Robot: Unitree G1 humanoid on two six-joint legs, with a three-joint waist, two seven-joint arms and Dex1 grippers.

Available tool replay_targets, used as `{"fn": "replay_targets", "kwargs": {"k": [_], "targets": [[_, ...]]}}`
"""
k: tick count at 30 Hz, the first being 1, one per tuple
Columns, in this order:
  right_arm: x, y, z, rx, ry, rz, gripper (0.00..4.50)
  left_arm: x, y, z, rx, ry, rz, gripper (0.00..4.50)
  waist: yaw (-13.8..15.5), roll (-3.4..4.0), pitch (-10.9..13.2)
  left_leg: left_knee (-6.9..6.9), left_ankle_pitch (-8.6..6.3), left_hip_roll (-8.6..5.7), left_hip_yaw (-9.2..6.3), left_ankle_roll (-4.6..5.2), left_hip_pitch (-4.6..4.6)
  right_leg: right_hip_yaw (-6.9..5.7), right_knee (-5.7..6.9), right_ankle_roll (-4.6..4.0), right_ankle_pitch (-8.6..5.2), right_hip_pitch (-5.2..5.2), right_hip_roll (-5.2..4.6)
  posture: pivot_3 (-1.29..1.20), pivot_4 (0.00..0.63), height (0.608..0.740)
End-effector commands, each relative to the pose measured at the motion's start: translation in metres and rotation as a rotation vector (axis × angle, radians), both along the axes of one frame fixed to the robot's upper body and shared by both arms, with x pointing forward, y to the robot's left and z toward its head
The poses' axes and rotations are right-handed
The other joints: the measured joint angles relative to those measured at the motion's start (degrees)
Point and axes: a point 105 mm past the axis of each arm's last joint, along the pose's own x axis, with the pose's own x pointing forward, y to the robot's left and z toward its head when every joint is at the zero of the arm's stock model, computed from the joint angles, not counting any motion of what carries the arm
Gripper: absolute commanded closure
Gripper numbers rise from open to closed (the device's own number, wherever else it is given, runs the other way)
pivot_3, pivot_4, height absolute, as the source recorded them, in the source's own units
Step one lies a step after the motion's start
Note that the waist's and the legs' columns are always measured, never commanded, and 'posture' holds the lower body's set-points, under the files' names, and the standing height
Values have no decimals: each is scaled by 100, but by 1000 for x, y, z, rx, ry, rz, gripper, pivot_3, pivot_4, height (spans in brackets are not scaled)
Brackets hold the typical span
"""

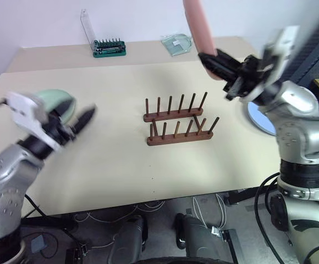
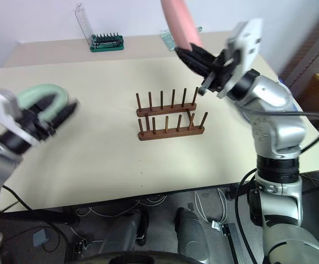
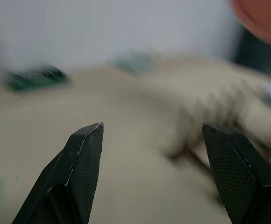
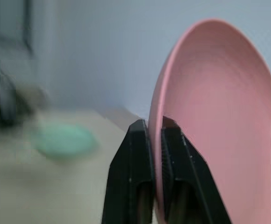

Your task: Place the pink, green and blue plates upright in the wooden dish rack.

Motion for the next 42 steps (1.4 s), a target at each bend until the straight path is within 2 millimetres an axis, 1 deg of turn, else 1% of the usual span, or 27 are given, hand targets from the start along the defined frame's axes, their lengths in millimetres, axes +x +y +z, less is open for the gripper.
{"fn": "replay_targets", "kwargs": {"k": [1, 3, 4, 8, 11, 15, 23, 27, 29, 33, 35, 36, 37, 39, 42], "targets": [[-8, -9, 2, 120, 108, 61, 4500, -16, -25, -9, 58, 20, -179, 1089, 9, 1, 1, 1, -6, 4, 0, -9, -1, -1, -2, -1, 0, 0, 1, 0, 150, 740], [-6, -16, -5, 173, 178, 62, 4500, -20, -33, -21, 94, 54, -219, 1089, 4, 6, 3, 0, -10, 15, 12, -16, -1, 0, -5, -3, 1, 0, 0, 0, 150, 740], [-6, -18, -8, 193, 203, 65, 4500, -21, -37, -24, 100, 60, -239, 1089, -2, 9, 5, -1, -10, 27, 28, -16, -1, 0, -7, -3, 1, -1, 0, 0, 150, 740], [-4, -25, -18, 248, 276, 66, 4500, -25, -52, -23, 47, 60, -300, 1089, -14, 18, 9, -7, -16, 37, 48, -5, -11, -2, -36, -6, 5, -4, -1, 0, 150, 740], [-1, -29, -26, 257, 318, 53, 4500, -25, -57, -22, 32, 58, -314, 1089, -13, 18, 9, -2, -10, 37, 59, 20, -40, -2, -37, -5, 7, -31, -2, 0, 150, 740], [2, -32, -32, 279, 366, 58, 4500, -24, -57, -22, 30, 58, -315, 1089, 10, 18, 9, 7, -9, 37, 63, 22, -69, -2, -30, -4, 8, -57, -1, 0, 150, 740], [9, -39, -42, 347, 443, 41, 4500, -23, -57, -21, 26, 56, -304, 1089, 16, 18, 9, 22, -8, 38, 63, 23, -68, -4, -26, -9, 14, -52, 3, 0, 150, 740], [14, -46, -52, 405, 492, 26, 4500, -24, -55, -22, 18, 56, -291, 1089, 18, 18, 9, 19, -8, 40, 63, 23, -68, -4, -26, -8, 14, -53, 8, 0, 150, 740], [17, -49, -59, 417, 514, 11, 4500, -23, -55, -22, 18, 55, -285, 1089, 18, 18, 9, 20, -8, 40, 64, 24, -68, -4, -25, -7, 14, -53, 9, 0, 150, 740], [19, -52, -65, 425, 535, -3, 4500, -24, -55, -22, 18, 55, -284, 1089, 21, 18, 9, 26, -8, 41, 65, 24, -68, -4, -18, -8, 14, -53, 14, 0, 150, 740], [20, -54, -69, 427, 544, -16, 3778, -24, -54, -22, 18, 55, -283, 1050, 19, 18, 8, 27, -8, 42, 65, 24, -68, -4, -17, -8, 14, -53, 22, 0, 150, 740], [21, -55, -69, 428, 543, -20, 3499, -24, -54, -22, 18, 55, -282, 1050, 18, 18, 8, 27, -8, 43, 65, 24, -67, -4, -17, -8, 14, -53, 24, 0, 150, 740], [21, -55, -69, 428, 542, -22, 3064, -24, -54, -22, 18, 55, -282, 1050, 18, 18, 9, 27, -8, 44, 65, 24, -67, -3, -17, -8, 14, -53, 25, 0, 150, 740], [22, -57, -68, 421, 530, -43, 2000, -24, -54, -23, 18, 55, -281, 1050, 20, 18, 9, 27, -8, 45, 65, 24, -67, -3, -17, -8, 14, -53, 27, 0, 150, 740], [25, -64, -63, 405, 489, -103, 543, -24, -54, -23, 17, 57, -281, 1050, 21, 18, 8, 27, -8, 45, 65, 24, -67, -3, -16, -8, 14, -53, 28, 0, 150, 740]]}}
